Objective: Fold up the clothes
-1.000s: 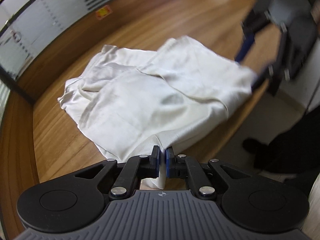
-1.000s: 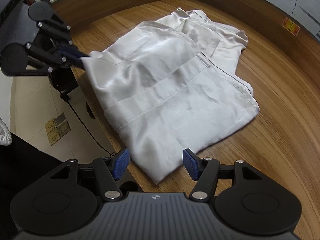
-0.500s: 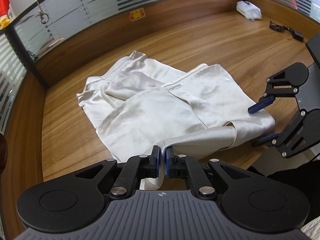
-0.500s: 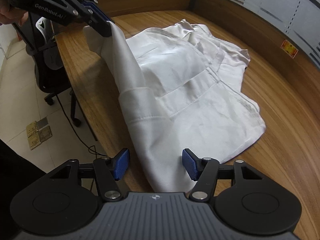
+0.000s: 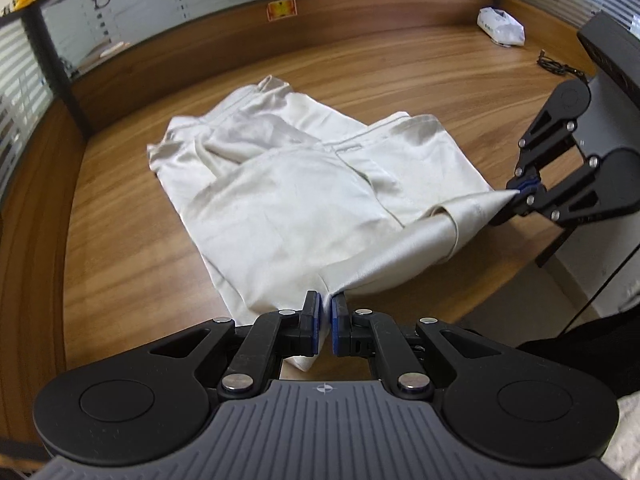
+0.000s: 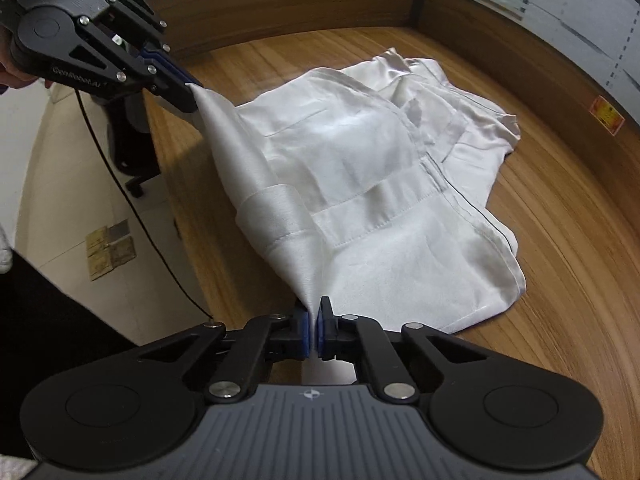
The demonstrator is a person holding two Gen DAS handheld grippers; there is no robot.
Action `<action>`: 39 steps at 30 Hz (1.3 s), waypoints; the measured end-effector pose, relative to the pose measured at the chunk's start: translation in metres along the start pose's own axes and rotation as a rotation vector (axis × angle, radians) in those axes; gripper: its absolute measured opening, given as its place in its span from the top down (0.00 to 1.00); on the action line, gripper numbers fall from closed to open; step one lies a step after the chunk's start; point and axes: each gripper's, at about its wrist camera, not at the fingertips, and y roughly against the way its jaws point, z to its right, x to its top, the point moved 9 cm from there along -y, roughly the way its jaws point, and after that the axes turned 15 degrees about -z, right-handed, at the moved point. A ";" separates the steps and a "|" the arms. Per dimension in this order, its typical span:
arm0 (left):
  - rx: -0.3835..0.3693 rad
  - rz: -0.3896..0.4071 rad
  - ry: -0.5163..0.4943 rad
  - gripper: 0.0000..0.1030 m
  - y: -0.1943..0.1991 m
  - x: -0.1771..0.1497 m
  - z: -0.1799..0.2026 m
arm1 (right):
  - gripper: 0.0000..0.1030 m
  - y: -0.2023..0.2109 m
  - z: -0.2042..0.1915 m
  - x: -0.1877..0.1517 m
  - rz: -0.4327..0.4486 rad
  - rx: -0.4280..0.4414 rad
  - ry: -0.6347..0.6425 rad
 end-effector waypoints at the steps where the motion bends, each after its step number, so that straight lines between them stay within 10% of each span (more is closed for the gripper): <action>1: -0.009 -0.004 0.011 0.93 0.001 -0.006 0.003 | 0.96 0.002 -0.002 -0.002 -0.007 0.017 -0.005; 12: -0.111 -0.045 0.116 0.93 0.030 -0.035 0.019 | 0.96 0.043 -0.030 -0.015 -0.096 0.134 0.014; 28: 0.065 0.096 0.254 0.95 0.066 0.101 -0.054 | 0.96 0.092 0.085 0.090 0.008 0.047 0.073; 39: 0.103 0.060 0.305 0.96 -0.001 0.186 -0.154 | 0.96 0.044 0.178 0.187 -0.046 0.004 0.024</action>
